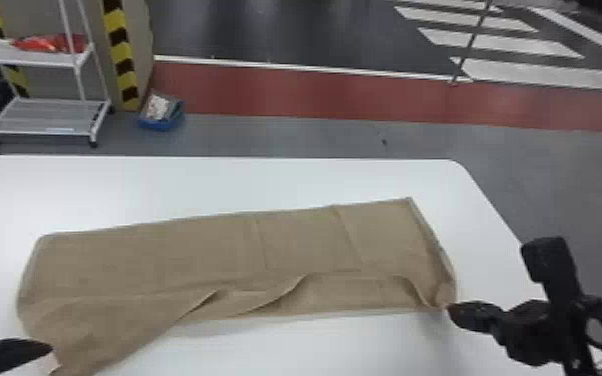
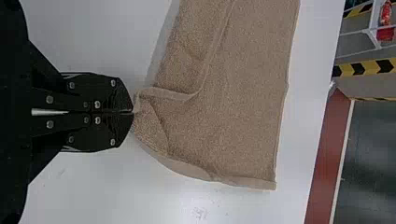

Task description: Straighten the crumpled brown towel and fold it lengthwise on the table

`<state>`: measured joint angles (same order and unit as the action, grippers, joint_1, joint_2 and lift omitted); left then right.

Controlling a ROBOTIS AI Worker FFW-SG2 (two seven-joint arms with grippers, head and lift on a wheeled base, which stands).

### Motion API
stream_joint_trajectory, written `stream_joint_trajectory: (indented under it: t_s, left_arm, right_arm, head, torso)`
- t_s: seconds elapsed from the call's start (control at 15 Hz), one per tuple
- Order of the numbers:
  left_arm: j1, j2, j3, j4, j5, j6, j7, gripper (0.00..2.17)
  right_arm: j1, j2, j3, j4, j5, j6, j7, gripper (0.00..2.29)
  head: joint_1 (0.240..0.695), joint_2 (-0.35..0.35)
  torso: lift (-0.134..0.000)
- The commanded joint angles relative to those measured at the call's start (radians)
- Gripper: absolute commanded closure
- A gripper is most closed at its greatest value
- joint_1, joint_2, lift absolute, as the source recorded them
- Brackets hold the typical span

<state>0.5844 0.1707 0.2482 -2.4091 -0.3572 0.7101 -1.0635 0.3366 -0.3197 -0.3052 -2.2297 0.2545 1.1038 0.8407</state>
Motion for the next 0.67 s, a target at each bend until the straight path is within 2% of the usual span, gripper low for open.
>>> stream_joint_trajectory:
  t_s: [0.0, 0.27, 0.6]
  left_arm:
    - [-0.035, -0.002, -0.044, 0.050, -0.034, 0.013, 0.013, 0.35]
    - [-0.051, -0.002, -0.092, 0.104, -0.071, 0.029, 0.008, 0.55]
    - [-0.072, 0.007, -0.089, 0.131, -0.097, 0.069, -0.004, 0.55]
  right_arm:
    - [0.001, -0.004, -0.025, -0.011, -0.015, 0.006, 0.000, 1.37]
    - [0.004, -0.009, -0.046, -0.027, -0.023, 0.028, 0.001, 1.36]
    - [0.013, -0.009, -0.060, -0.036, -0.040, 0.037, 0.006, 1.37]
  head:
    - [0.695, -0.205]
    - [0.695, -0.243]
    - [0.695, -0.254]
  torso:
    - [-0.124]
    - [-0.124]
    - [-0.124]
